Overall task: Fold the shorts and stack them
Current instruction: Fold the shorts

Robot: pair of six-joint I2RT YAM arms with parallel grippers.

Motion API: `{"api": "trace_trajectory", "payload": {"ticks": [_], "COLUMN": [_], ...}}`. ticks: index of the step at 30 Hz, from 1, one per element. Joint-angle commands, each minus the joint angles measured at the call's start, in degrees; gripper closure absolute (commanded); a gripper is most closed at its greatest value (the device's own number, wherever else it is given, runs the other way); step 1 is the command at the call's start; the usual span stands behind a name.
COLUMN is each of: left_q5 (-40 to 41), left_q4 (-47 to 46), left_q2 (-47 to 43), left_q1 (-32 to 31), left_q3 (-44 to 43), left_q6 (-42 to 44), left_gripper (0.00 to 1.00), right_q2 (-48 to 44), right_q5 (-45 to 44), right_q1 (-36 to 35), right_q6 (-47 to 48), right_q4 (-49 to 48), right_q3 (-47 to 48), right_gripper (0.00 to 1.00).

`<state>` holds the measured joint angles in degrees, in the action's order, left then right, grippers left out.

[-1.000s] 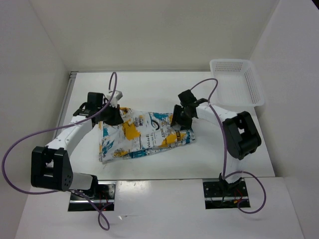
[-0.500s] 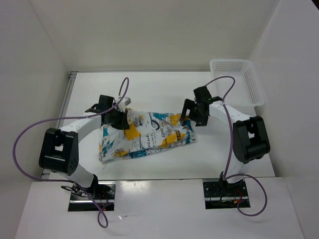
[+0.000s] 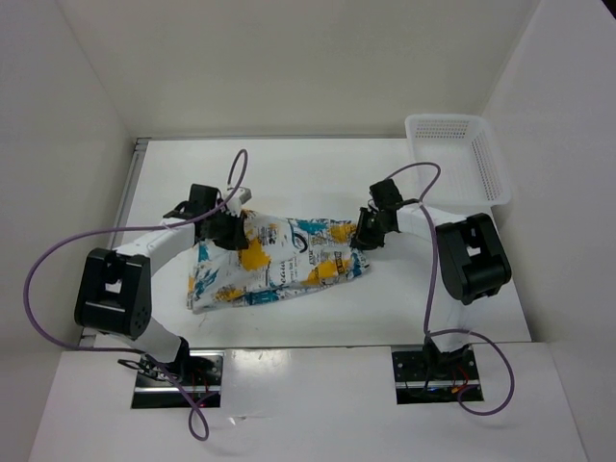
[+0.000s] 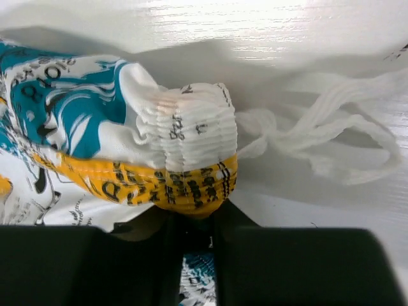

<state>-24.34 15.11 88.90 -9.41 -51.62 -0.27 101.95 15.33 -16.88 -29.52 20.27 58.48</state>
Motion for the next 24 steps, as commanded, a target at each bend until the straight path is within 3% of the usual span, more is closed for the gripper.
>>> {"api": "trace_trajectory", "payload": {"ticks": [1, 2, 3, 10, 20, 22, 24], "left_q5": [-0.5, -0.5, -0.5, 3.2, 4.8, 4.0, 1.1], "left_q4": [-1.2, -0.7, -0.7, 0.4, 1.8, 1.8, -0.8], "left_q2": [-2.4, -2.4, -2.4, -1.8, -1.3, -0.7, 0.7], "left_q1": [0.8, 0.8, 0.8, 1.3, 6.3, 7.1, 7.8], "left_q3": [-0.1, -1.0, -2.2, -3.7, -3.1, -2.4, -2.4], "left_q6": [0.3, 0.3, 0.3, 0.3, 0.3, 0.3, 0.3], "left_gripper": [0.91, 0.91, 0.91, 0.91, 0.91, 1.0, 1.0], "right_q2": [0.4, -0.1, -1.3, -10.1, -16.6, -16.6, -14.9], "right_q5": [-1.8, -2.8, -3.9, -14.4, -20.4, -21.3, -23.8], "right_q1": [-0.4, -0.4, -0.4, -0.4, 1.9, 1.9, 0.3], "right_q6": [-0.8, -0.8, -0.8, 1.0, 3.5, 4.0, 4.0], "right_q4": [-3.1, -2.3, -1.5, 9.8, 22.5, 24.3, 27.4], "right_q3": [0.5, 1.1, 2.2, 7.5, 17.4, 22.0, 25.7], "right_gripper": [0.81, 0.96, 1.0, 1.0, 1.0, 1.0, 1.0]}}
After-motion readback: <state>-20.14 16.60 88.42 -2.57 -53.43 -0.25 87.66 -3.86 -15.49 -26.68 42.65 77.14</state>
